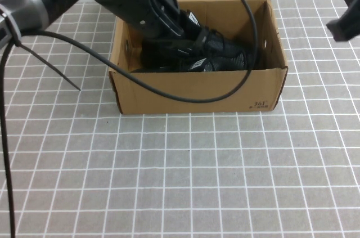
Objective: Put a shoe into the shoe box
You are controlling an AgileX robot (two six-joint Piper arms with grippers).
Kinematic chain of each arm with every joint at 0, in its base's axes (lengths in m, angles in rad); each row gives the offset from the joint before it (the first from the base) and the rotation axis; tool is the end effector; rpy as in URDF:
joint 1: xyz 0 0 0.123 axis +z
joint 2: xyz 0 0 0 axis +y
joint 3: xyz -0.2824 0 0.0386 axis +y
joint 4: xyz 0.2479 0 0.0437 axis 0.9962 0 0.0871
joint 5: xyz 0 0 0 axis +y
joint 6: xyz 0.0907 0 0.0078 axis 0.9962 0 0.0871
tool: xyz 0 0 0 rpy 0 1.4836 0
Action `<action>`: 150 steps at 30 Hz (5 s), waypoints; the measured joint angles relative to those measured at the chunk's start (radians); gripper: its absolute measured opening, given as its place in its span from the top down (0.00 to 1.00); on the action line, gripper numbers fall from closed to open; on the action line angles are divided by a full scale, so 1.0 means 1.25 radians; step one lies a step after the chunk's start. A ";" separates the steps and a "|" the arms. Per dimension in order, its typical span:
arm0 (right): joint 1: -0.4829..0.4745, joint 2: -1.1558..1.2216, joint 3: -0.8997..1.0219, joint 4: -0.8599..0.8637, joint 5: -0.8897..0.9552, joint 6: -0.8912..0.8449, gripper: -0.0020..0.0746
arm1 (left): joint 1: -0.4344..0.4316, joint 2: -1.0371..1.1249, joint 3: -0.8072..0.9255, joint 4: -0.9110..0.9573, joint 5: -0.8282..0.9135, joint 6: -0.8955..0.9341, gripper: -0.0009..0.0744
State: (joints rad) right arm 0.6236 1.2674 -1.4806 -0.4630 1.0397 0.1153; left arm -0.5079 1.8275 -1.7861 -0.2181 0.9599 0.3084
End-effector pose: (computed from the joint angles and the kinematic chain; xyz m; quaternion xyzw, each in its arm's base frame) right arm 0.2236 0.1176 0.4457 -0.2494 0.8552 -0.0706 0.4489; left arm 0.3538 -0.2154 0.3493 0.3456 0.8757 -0.1359 0.3086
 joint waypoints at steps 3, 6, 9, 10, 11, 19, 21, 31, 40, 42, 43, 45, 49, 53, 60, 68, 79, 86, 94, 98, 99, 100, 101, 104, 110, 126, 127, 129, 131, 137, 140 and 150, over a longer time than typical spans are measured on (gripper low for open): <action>-0.045 0.014 -0.002 0.056 -0.017 0.001 0.99 | 0.014 -0.007 0.000 0.024 0.023 -0.004 0.99; -0.082 0.031 -0.015 0.127 -0.017 -0.028 0.99 | 0.039 -0.017 0.000 0.037 0.069 -0.005 0.99; -0.096 0.046 -0.017 0.187 -0.018 -0.072 0.99 | 0.066 -0.025 0.000 0.048 0.100 -0.007 0.99; -0.097 0.050 -0.017 0.204 -0.018 -0.081 0.99 | 0.072 -0.029 0.000 0.054 0.106 -0.009 0.99; -0.097 0.056 -0.017 0.220 -0.018 -0.092 0.99 | 0.075 -0.032 0.000 0.060 0.108 -0.010 0.99; -0.097 0.073 -0.017 0.296 -0.004 -0.115 0.99 | 0.081 -0.067 -0.002 0.183 0.114 -0.078 0.99; -0.097 0.073 -0.017 0.309 0.009 -0.115 0.99 | 0.081 -0.082 -0.002 0.217 0.116 -0.098 0.99; -0.097 0.002 -0.017 0.370 0.085 -0.115 0.99 | 0.082 -0.194 -0.002 0.239 0.061 -0.129 0.99; -0.097 -0.156 -0.017 0.405 0.170 -0.104 0.99 | 0.082 -0.465 0.221 0.205 -0.092 -0.142 0.99; -0.097 -0.198 -0.010 0.414 0.175 -0.103 0.99 | 0.082 -0.563 0.316 0.175 -0.142 -0.142 0.99; -0.097 -0.224 0.000 0.418 0.177 -0.103 0.99 | 0.082 -0.605 0.356 0.162 -0.162 -0.142 0.99; -0.097 -0.273 0.027 0.423 0.178 -0.100 0.99 | 0.082 -0.709 0.457 0.139 -0.208 -0.142 0.99; -0.097 -0.381 0.129 0.425 0.181 -0.085 0.99 | 0.082 -0.908 0.642 0.125 -0.296 -0.144 0.99; -0.097 -0.511 0.237 0.426 0.168 -0.081 0.99 | 0.082 -1.094 0.833 0.122 -0.394 -0.168 0.99; -0.097 -0.710 0.401 0.478 0.011 -0.080 0.99 | 0.082 -1.297 1.053 0.122 -0.461 -0.196 0.99; -0.097 -0.861 0.637 0.490 -0.276 -0.080 0.99 | 0.082 -1.378 1.284 0.122 -0.609 -0.198 0.99; -0.097 -0.849 0.907 0.492 -0.586 -0.080 0.99 | 0.082 -1.378 1.449 0.122 -0.705 -0.143 0.99; -0.097 -0.849 0.948 0.492 -0.607 -0.080 0.99 | 0.082 -1.378 1.449 0.122 -0.616 -0.137 0.99; -0.097 -0.849 0.955 0.494 -0.562 -0.080 0.99 | 0.082 -1.378 1.449 0.122 -0.587 -0.137 0.99; -0.097 -0.849 0.955 0.483 -0.559 -0.080 0.99 | 0.082 -1.378 1.449 0.122 -0.586 -0.137 0.99; -0.097 -0.849 0.955 0.457 -0.559 -0.080 0.99 | 0.082 -1.378 1.449 0.122 -0.585 -0.137 0.99; -0.097 -0.849 0.955 0.436 -0.559 -0.078 0.99 | 0.082 -1.378 1.449 0.122 -0.585 -0.137 0.99; -0.102 -0.850 0.956 0.417 -0.559 -0.076 0.99 | 0.082 -1.378 1.449 0.122 -0.584 -0.137 0.99; -0.164 -0.850 0.958 0.416 -0.568 -0.074 0.99 | 0.082 -1.378 1.449 0.122 -0.584 -0.137 0.99; -0.367 -0.873 1.040 0.460 -0.722 -0.074 0.99 | 0.082 -1.378 1.449 0.122 -0.582 -0.137 0.99; -0.433 -1.020 1.205 0.440 -0.702 -0.074 0.99 | 0.082 -1.377 1.449 0.122 -0.581 -0.137 0.99; -0.433 -1.020 1.205 0.430 -0.673 -0.074 0.99 | 0.082 -1.377 1.449 0.122 -0.581 -0.137 0.99; -0.433 -1.020 1.205 0.420 -0.617 -0.076 0.99 | 0.082 -1.377 1.449 0.122 -0.581 -0.137 0.99; -0.433 -1.020 1.205 0.416 -0.570 -0.076 0.99 | 0.082 -1.377 1.449 0.122 -0.581 -0.137 0.99; -0.433 -1.020 1.205 0.425 -0.550 -0.076 0.99 | 0.082 -1.377 1.449 0.122 -0.581 -0.137 0.99; -0.433 -1.020 1.205 0.425 -0.547 -0.076 0.99 | 0.082 -1.377 1.449 0.122 -0.581 -0.137 0.99; -0.433 -1.020 1.205 0.425 -0.547 -0.076 0.99 | 0.082 -1.377 1.449 0.122 -0.581 -0.137 0.99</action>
State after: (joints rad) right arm 0.0829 -0.0072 0.0252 0.0680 0.3557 0.0203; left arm -0.4050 0.1066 0.0253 -0.0657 0.2332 0.1366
